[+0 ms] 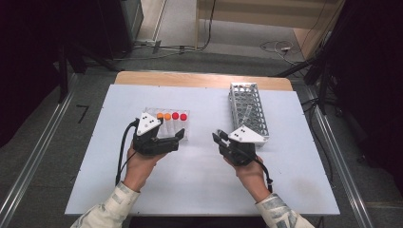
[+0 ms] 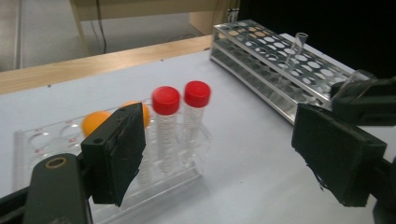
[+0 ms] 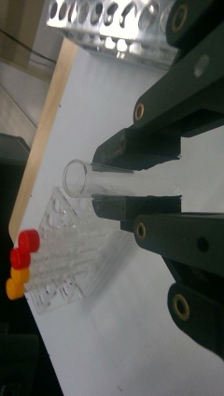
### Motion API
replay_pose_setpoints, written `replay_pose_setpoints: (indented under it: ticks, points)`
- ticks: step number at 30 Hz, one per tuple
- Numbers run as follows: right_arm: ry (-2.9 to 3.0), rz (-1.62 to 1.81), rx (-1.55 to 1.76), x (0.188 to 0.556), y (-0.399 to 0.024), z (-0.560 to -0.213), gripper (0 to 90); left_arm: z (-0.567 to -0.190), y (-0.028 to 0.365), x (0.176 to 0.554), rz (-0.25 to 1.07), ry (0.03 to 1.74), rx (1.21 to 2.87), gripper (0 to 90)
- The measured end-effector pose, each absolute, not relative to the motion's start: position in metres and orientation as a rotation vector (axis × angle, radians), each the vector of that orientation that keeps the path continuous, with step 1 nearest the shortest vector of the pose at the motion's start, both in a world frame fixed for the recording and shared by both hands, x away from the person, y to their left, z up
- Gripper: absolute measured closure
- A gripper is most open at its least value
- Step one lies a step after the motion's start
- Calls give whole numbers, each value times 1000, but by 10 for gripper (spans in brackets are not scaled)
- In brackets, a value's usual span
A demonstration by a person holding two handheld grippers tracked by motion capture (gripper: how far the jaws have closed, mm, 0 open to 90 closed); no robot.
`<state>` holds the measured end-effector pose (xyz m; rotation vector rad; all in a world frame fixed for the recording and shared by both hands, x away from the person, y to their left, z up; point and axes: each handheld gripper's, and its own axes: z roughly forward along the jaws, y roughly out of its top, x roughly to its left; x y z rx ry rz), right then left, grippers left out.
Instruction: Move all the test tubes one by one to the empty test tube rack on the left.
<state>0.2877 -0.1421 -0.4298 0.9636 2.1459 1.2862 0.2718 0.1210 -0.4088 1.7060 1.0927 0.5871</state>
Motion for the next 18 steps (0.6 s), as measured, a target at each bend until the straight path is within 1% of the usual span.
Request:
replay_pose_setpoints:
  ticks: [4, 8, 11, 18]
  points:
    - [2189, 1281, 945, 283, -128, -438, 730, -410, 110, 268, 560, 1051, 1734, 203]
    - [2220, 1284, 917, 280, -115, -443, 730, -412, 98, 264, 512, 996, 1770, 270]
    - [2238, 1285, 899, 278, -106, -446, 729, -414, 93, 262, 487, 961, 1775, 380]
    - [2260, 1304, 864, 274, -89, -447, 730, -418, 90, 262, 460, 937, 1798, 555]
